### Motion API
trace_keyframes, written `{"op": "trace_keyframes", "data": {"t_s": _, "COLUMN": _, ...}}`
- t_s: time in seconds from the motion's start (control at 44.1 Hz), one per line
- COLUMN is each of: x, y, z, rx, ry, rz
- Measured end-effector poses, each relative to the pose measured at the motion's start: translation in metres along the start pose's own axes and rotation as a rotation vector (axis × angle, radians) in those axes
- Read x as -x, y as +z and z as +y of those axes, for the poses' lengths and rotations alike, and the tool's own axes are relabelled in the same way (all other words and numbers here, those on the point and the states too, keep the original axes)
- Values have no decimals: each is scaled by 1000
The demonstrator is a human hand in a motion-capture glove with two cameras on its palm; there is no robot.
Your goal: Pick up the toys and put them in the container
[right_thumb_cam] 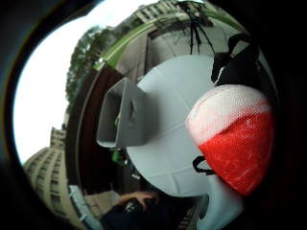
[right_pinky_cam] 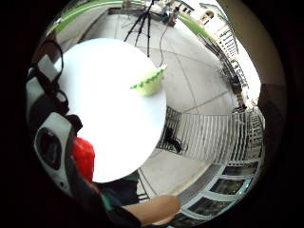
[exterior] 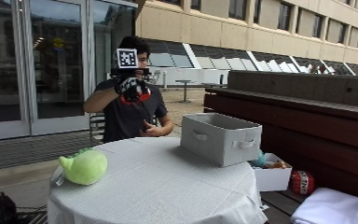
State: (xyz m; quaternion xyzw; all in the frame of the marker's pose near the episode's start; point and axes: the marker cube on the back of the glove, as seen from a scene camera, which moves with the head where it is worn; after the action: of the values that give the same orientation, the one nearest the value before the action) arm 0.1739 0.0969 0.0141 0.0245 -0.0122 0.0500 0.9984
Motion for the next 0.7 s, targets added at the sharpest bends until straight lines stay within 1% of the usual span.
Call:
{"op": "trace_keyframes", "data": {"t_s": 0.068, "x": 26, "y": -11, "z": -21, "rx": -94, "ry": -99, "rz": 4}}
{"op": "trace_keyframes", "data": {"t_s": 0.136, "x": 58, "y": -23, "z": -36, "rx": -127, "ry": -121, "rz": 9}}
{"op": "trace_keyframes", "data": {"t_s": 0.295, "x": 141, "y": -48, "z": -55, "rx": -138, "ry": -182, "rz": 42}}
{"op": "trace_keyframes", "data": {"t_s": 0.431, "x": 209, "y": -61, "z": -53, "rx": -123, "ry": -239, "rz": 55}}
{"op": "trace_keyframes", "data": {"t_s": 0.703, "x": 319, "y": -60, "z": -52, "rx": -61, "ry": -329, "rz": 18}}
